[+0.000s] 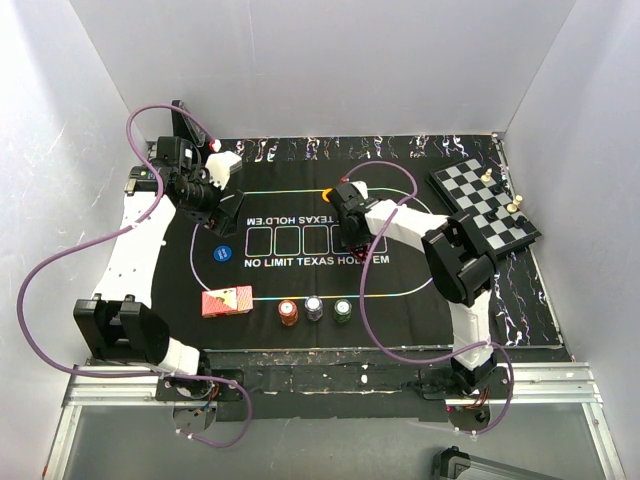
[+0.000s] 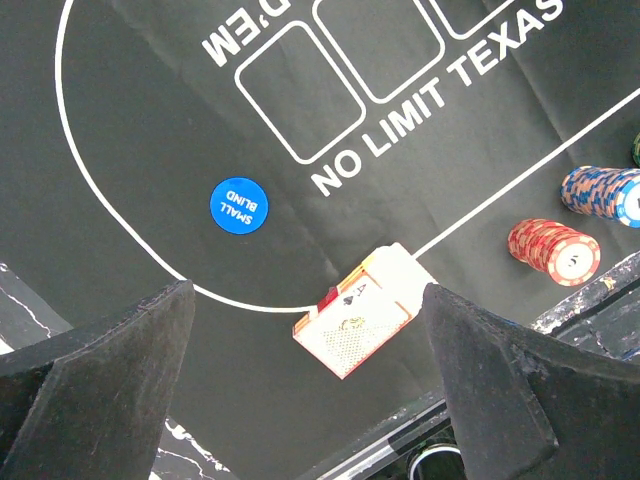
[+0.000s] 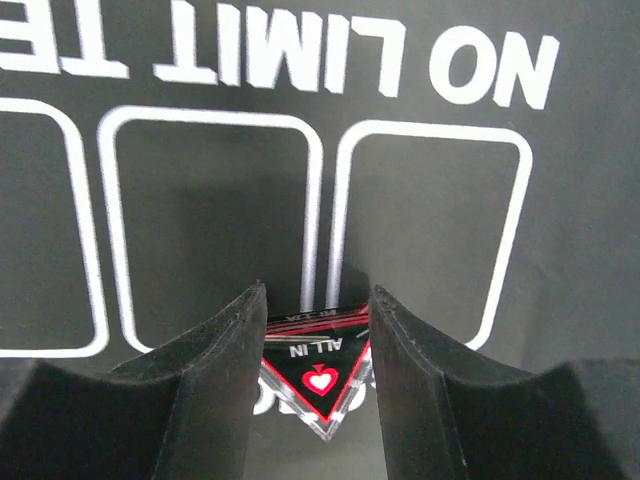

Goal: Distribute texas hold em gaming equipment

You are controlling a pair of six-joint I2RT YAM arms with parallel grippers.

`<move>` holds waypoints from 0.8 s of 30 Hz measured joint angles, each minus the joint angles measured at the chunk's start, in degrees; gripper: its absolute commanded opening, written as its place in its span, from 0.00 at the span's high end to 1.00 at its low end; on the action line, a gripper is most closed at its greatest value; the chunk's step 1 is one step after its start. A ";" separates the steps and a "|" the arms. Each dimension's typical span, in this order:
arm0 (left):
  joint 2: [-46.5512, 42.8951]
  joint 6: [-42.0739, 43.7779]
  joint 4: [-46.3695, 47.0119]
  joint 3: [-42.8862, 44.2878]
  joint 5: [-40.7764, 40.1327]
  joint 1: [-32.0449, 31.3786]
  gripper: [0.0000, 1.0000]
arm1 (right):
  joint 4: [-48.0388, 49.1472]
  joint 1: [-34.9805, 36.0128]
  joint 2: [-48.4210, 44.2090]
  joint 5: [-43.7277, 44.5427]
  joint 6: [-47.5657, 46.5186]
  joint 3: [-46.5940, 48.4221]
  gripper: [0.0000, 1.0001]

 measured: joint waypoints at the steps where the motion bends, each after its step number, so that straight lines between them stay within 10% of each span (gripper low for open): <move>1: 0.00 0.02 0.00 -0.02 0.00 0.00 0.02 | -0.17 0.02 -0.92 0.74 0.44 -1.27 0.45; 24: -0.52 0.37 0.20 -2.03 -1.05 0.00 0.02 | 3.87 2.01 -7.78 -7.98 -5.70 -10.80 0.33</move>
